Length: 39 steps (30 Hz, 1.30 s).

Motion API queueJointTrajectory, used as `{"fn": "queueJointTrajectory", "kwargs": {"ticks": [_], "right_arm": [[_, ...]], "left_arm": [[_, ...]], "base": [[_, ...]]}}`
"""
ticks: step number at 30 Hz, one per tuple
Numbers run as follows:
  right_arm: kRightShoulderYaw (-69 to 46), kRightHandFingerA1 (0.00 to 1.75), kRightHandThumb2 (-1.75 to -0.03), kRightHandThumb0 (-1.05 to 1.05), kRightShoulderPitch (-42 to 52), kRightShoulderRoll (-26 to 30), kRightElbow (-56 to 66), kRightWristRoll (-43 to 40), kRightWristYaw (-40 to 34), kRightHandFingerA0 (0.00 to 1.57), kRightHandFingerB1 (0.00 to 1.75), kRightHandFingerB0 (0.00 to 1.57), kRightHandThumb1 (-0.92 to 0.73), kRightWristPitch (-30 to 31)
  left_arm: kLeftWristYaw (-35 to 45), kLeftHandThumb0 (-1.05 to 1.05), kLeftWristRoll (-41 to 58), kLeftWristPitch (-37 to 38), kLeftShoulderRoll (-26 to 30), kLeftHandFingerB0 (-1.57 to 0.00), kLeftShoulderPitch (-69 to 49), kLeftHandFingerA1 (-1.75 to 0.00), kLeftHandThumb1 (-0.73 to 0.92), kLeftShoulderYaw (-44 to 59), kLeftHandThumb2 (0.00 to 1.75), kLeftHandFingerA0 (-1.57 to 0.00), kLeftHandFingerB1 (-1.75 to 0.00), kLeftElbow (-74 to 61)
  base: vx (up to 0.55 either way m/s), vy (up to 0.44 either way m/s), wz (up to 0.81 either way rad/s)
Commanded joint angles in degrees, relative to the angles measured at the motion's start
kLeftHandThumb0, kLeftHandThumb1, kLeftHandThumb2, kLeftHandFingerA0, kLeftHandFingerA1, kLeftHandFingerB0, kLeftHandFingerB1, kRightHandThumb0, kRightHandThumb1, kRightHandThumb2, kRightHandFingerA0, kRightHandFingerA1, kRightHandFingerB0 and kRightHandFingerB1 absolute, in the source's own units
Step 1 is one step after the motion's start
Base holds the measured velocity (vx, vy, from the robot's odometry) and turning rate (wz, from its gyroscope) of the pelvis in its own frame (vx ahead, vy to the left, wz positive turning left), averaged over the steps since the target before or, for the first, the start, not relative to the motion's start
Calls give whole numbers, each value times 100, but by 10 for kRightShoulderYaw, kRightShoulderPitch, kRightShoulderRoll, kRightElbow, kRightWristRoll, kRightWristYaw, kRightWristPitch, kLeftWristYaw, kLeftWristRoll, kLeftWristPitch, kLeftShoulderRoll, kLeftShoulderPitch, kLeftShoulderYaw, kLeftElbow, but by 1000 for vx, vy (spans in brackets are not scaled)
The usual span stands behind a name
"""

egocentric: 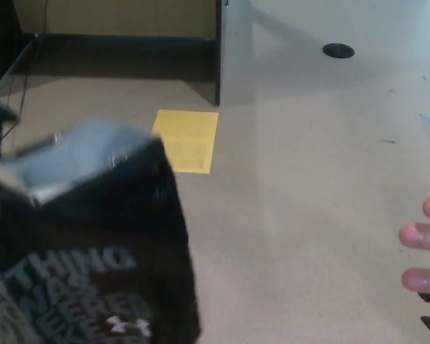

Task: A person is holding a plastic bag and the robot extends its left hand to grab the bag by hooking its thumb into the holes at the top and brings its hand down by its side. Then it extends its arm again to hand the plastic bag back to the person.

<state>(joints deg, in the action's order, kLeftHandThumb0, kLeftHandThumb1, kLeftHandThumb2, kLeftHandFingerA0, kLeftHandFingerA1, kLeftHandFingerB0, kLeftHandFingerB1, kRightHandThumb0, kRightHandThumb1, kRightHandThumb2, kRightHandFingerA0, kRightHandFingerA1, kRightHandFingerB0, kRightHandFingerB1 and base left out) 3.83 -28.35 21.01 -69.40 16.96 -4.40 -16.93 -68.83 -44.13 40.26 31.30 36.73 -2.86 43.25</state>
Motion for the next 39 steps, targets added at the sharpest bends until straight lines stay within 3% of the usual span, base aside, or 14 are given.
{"fn": "queueJointTrajectory", "kwargs": {"ticks": [1, 9, 10, 11, 12, 13, 18, 19, 20, 21, 35, 36, 38, 39], "right_arm": [[-5, 66, -61, -35, -13, 14, -4, -8, 3, 79, 40, 57, -69, 12], [-7, 60, -61, -35, -34, 13, -4, -8, -3, 77, 40, 57, -68, 14], [-6, 63, -61, -36, -36, 12, -3, -8, -3, 78, 40, 57, -69, 16], [-6, 68, -61, -37, -38, 11, -3, -8, -2, 79, 40, 56, -69, 18], [-5, 68, -61, -37, -39, 11, -3, -8, -1, 79, 40, 56, -69, 18], [-6, 67, -61, -36, -44, 11, -5, -9, 1, 78, 40, 56, -69, 16], [-7, 68, -61, -36, -60, 12, -9, -8, -1, 79, 40, 56, -69, 21], [-9, 66, -61, -36, -67, 10, -11, -10, -1, 79, 40, 56, -69, 23], [-9, 66, -61, -36, -68, 10, -11, -10, -2, 79, 40, 56, -69, 23], [-10, 72, -61, -36, -73, 11, -12, -12, -1, 81, 39, 56, -69, 22], [-11, 75, -61, -37, -95, 8, -9, -15, 10, 79, 39, 55, -70, 29], [-10, 70, -61, -36, -95, 6, -9, -14, 10, 77, 39, 55, -70, 28], [-10, 70, -61, -36, -93, 4, -9, -15, 10, 78, 40, 55, -70, 26], [-8, 68, -61, -37, -92, 3, -10, -13, 10, 78, 39, 55, -70, 29]], "left_arm": [[68, -11, 16, -39, 48, -73, 158, -175, 69, 8, 84, -93, -142, 9], [107, -9, -5, -59, 24, -77, 362, -173, 68, -38, 83, -92, -140, 65], [113, -13, -2, -58, 17, -86, 378, -139, 57, -41, 101, -123, -117, 66], [125, -14, 8, -52, 1, -86, 403, -137, 58, -45, 102, -122, -115, 65], [131, -14, 11, -51, -7, -86, 413, -137, 58, -47, 102, -122, -115, 63], [147, -6, 23, -32, -22, -77, 442, -173, 65, -52, 91, -93, -133, 68], [184, -5, 41, -32, -64, -78, 498, -173, 66, -60, 90, -92, -134, 69], [184, -8, 32, -47, -86, -86, 530, -140, 55, -69, 99, -124, -116, 68], [185, -8, 31, -48, -89, -86, 534, -140, 55, -70, 99, -124, -116, 69], [182, -7, 19, -58, -96, -74, 552, -172, 67, -77, 84, -87, -143, 72], [202, -9, 24, -78, -141, -77, 730, -172, 73, -106, 78, -91, -136, 188], [201, -10, 21, -81, -140, -87, 739, -158, 64, -108, 85, -113, -123, 197], [202, -10, 17, -89, -137, -74, 752, -169, 80, -112, 65, -82, -123, 209], [202, -11, 17, -94, -138, -76, 757, -173, 75, -113, 75, -90, -139, 214]], "base": [[0, 0, 0], [0, 0, 0], [0, 0, 0], [0, 0, 0], [0, 0, 0], [0, 0, 0], [0, 0, 0], [0, 0, 0], [0, 0, 0], [0, 0, 0], [0, 0, 0], [0, 0, 0], [0, 0, 0], [0, 0, 0]]}}
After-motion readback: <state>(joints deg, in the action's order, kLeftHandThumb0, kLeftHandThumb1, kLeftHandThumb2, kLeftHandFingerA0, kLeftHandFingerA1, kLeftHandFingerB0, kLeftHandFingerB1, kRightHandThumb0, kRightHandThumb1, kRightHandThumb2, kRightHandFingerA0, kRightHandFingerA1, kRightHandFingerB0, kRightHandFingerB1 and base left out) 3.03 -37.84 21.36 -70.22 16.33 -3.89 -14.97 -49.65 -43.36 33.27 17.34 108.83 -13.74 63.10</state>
